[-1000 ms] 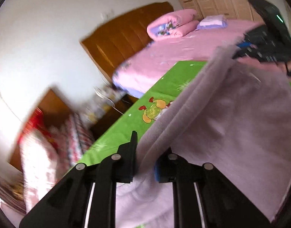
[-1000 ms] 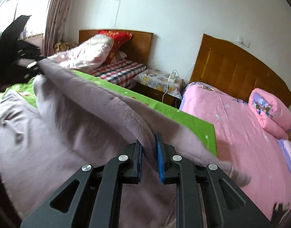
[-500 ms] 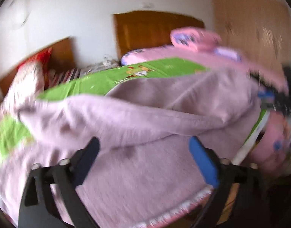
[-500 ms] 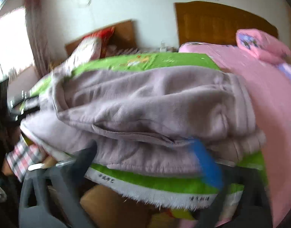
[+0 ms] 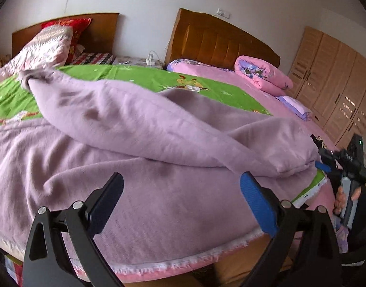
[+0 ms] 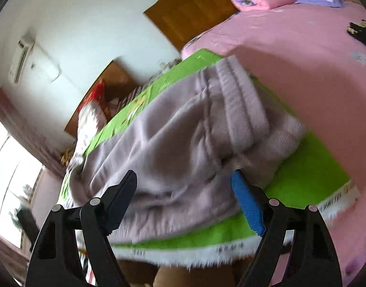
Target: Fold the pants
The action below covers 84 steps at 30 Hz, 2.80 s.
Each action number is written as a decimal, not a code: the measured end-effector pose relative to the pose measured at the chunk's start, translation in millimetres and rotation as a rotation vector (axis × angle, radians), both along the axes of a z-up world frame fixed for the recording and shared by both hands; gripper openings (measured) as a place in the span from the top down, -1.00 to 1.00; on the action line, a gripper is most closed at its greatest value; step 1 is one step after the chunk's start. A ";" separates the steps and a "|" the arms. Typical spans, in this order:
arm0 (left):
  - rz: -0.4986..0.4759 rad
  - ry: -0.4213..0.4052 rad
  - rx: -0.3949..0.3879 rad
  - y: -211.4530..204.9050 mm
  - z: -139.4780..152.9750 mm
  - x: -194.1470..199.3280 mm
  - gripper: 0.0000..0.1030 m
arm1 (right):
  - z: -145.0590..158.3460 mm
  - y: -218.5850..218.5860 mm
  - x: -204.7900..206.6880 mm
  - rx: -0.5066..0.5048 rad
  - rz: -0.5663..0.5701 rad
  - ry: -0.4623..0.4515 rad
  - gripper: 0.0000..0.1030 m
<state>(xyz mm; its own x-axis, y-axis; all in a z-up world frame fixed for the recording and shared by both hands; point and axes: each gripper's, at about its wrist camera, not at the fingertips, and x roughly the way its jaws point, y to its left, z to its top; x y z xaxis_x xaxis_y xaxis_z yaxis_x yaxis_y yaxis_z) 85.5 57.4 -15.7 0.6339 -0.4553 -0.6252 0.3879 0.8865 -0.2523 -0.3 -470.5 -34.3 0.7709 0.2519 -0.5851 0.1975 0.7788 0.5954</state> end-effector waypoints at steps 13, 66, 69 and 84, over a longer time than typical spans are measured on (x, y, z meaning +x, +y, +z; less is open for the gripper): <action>-0.260 -0.193 0.387 -29.5 25.2 44.9 -0.84 | -23.3 -28.9 5.5 0.185 -0.030 0.030 0.02; -0.572 -0.280 0.718 -50.2 -26.3 -53.7 0.59 | -7.2 -37.7 -40.8 -0.032 -0.154 -0.010 0.68; -0.603 -0.276 0.617 -54.7 -12.2 -57.9 -0.11 | -5.7 -43.5 -44.5 0.026 -0.159 -0.018 0.68; -0.691 -0.086 0.302 -153.2 -23.2 -51.1 -0.26 | -17.7 -15.4 -38.5 0.129 -0.062 -0.062 -0.89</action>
<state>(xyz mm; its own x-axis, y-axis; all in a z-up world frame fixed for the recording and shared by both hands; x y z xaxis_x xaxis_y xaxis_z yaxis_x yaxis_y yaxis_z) 34.4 -95.9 -38.9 0.3185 -0.5833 -0.7472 0.8877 0.4600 0.0192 -38.8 -485.9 -52.1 0.8211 0.2725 -0.5016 0.2023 0.6827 0.7022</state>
